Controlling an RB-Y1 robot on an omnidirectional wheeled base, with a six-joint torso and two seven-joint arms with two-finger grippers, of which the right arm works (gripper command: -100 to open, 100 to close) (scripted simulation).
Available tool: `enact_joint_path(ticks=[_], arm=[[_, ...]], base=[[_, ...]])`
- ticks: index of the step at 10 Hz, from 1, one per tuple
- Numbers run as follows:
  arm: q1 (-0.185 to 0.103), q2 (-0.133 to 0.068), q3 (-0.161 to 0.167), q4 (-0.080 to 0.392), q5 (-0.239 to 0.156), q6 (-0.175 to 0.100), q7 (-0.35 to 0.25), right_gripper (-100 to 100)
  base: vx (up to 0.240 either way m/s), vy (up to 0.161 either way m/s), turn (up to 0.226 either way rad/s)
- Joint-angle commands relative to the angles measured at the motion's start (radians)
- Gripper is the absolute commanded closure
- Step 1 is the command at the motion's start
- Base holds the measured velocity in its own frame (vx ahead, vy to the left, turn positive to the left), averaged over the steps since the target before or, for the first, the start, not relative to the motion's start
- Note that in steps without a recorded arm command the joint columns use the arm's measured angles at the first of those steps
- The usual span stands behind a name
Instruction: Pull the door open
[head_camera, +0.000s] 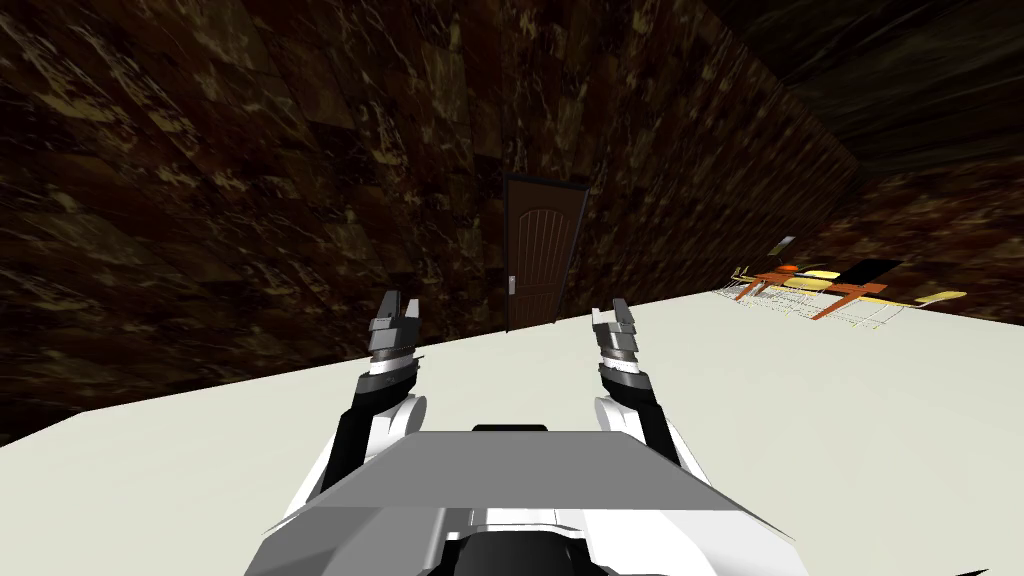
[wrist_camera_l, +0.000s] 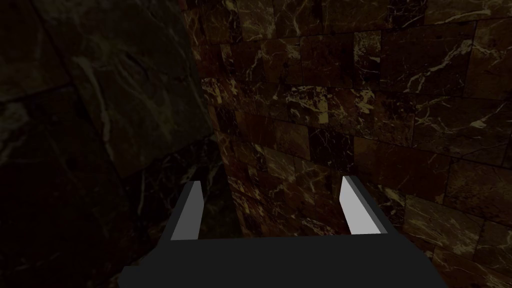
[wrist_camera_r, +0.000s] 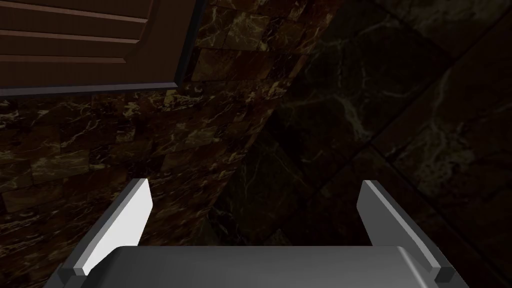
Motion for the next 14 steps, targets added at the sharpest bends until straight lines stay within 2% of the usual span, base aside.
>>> enact_joint_path(ticks=[1,11,14], arm=[[-0.006,-0.009,0.008,0.011,0.034,0.013,-0.018,-100],[-0.042,-0.055,0.058,0.08,0.241,0.095,-0.128,-100],[-0.055,-0.07,0.076,0.105,0.315,0.124,-0.167,-100]], base=[[0.044,-0.019,-0.022],[0.081,0.021,0.003],[0.088,0.012,0.002]])
